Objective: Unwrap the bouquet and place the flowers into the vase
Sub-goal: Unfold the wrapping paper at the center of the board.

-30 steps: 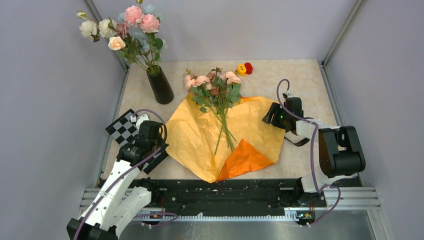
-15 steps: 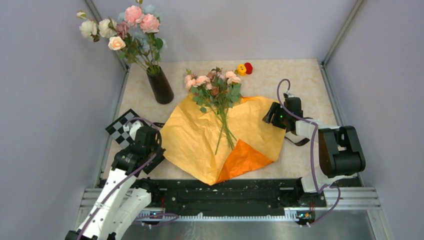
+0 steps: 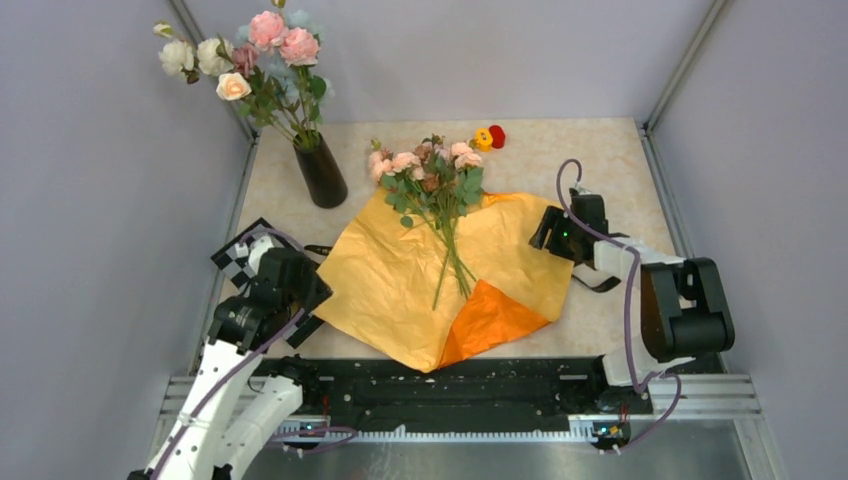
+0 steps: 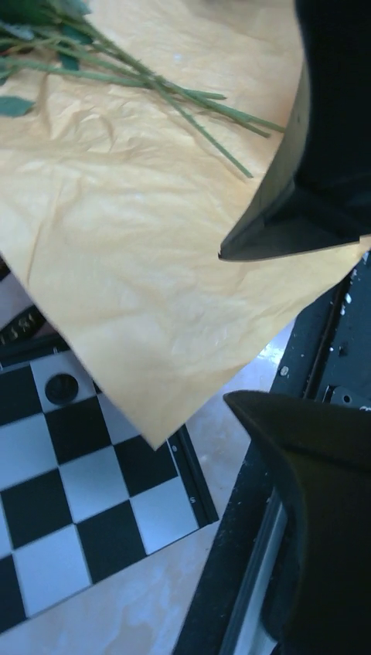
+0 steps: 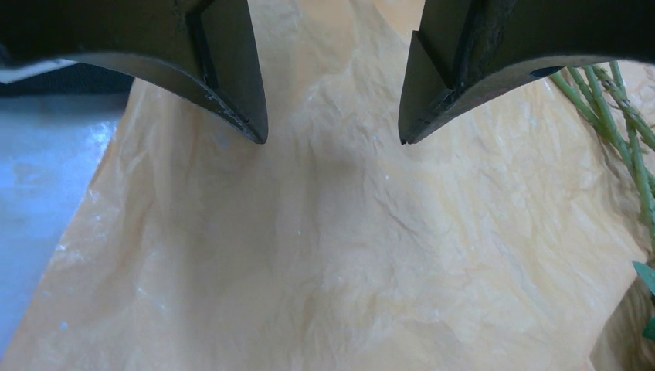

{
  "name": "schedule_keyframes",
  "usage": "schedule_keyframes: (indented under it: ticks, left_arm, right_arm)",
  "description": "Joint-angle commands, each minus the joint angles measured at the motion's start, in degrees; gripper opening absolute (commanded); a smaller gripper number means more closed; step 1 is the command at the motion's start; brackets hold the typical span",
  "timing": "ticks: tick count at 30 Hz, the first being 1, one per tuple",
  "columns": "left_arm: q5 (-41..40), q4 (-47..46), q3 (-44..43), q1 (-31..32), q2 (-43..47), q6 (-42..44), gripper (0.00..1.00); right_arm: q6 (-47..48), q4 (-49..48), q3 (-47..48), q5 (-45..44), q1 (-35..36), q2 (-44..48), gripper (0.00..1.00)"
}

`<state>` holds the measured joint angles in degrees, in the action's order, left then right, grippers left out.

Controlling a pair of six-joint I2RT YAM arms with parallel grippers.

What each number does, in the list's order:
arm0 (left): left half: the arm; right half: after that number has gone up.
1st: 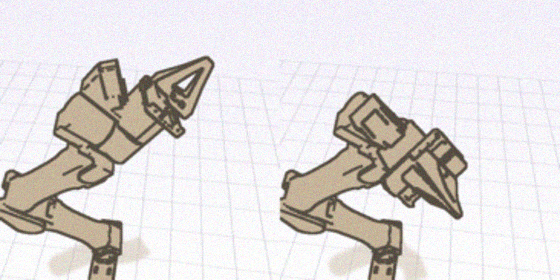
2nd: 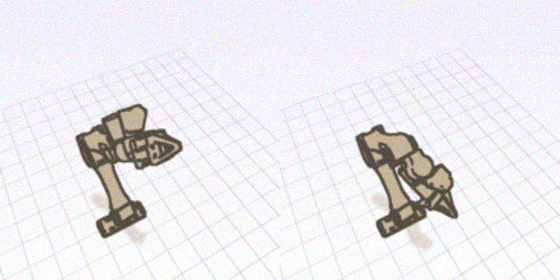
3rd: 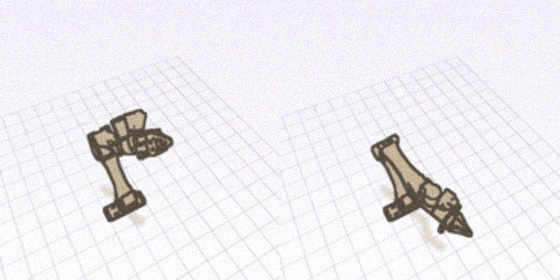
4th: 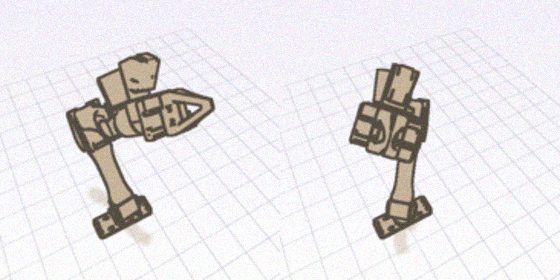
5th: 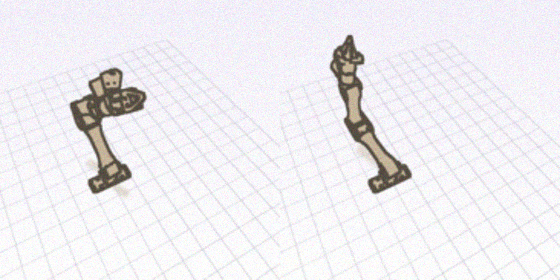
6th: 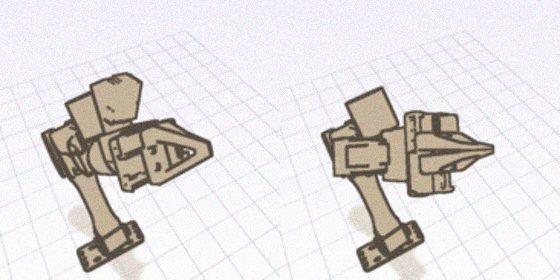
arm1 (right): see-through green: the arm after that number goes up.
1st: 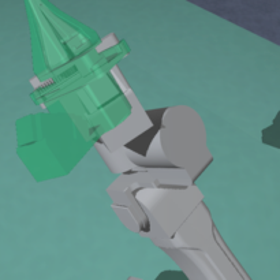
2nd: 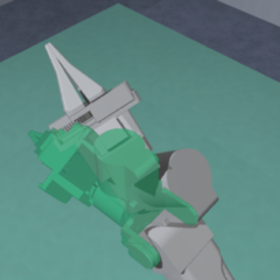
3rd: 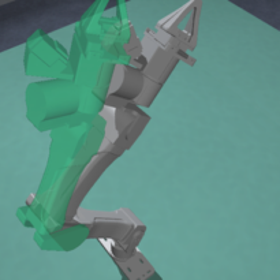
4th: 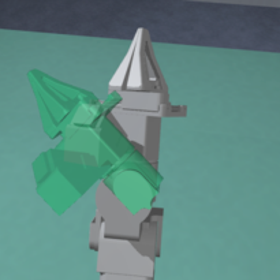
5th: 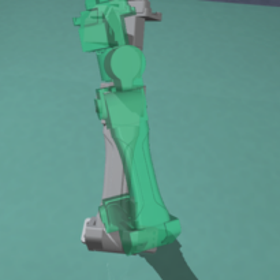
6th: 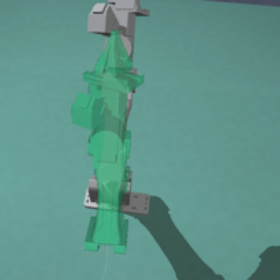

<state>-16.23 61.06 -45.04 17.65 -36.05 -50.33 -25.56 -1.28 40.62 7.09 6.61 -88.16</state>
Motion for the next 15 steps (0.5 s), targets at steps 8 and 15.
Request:
schedule_keyframes:
  ticks: [8,15]
  left_arm:
    - [15.1,-20.8,-9.1,-0.2,-14.4,11.5,0.92]
    - [34.7,-42.4,-4.1,0.2,-26.4,6.3,0.94]
  right_arm:
    - [3.3,13.1,2.7,-1.1,-5.2,13.4,0.75]
    - [1.5,15.1,-1.5,-4.3,-9.4,18.9,0.72]
